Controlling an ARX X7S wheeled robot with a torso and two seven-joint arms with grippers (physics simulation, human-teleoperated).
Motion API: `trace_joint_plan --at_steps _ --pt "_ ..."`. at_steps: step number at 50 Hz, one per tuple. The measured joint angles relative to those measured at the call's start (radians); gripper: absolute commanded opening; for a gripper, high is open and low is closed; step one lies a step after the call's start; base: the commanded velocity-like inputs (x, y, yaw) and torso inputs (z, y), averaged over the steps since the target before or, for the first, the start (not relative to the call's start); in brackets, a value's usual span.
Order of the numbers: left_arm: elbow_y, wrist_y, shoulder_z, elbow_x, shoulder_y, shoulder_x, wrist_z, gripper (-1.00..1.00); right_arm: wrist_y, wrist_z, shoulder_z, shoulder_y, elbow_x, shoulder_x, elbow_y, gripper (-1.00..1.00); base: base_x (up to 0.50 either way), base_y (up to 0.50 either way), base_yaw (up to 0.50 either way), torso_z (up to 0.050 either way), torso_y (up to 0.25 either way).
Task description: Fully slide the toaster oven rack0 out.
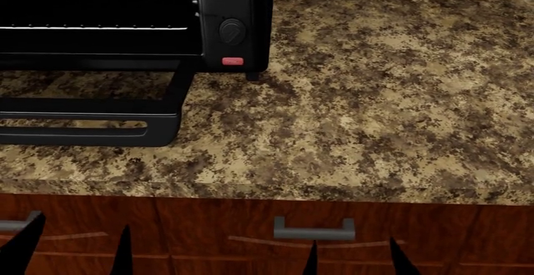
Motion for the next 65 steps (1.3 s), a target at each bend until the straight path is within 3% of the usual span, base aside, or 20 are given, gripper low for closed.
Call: trace_joint_plan --at_steps 16,31,65 --pt "0.32 -0.339 0.041 0.031 -0.145 -0.095 0.016 1.0 0.383 -0.039 0.023 0.107 0.003 0.101 -0.347 1.0 0.0 0.0 0.0 0.05 0.033" --pt "0.464 -0.592 0.047 0.027 -0.335 -0.145 0.055 1.0 0.702 -0.079 0.04 0.277 0.025 0.175 -0.569 1.0 0.0 0.22 0.0 0.05 0.033" --pt "0.505 -0.692 0.046 0.023 -0.427 -0.173 0.054 1.0 0.82 -0.095 0.059 0.357 0.069 0.193 -0.68 1.0 0.02 0.47 0.0 0.047 0.031"
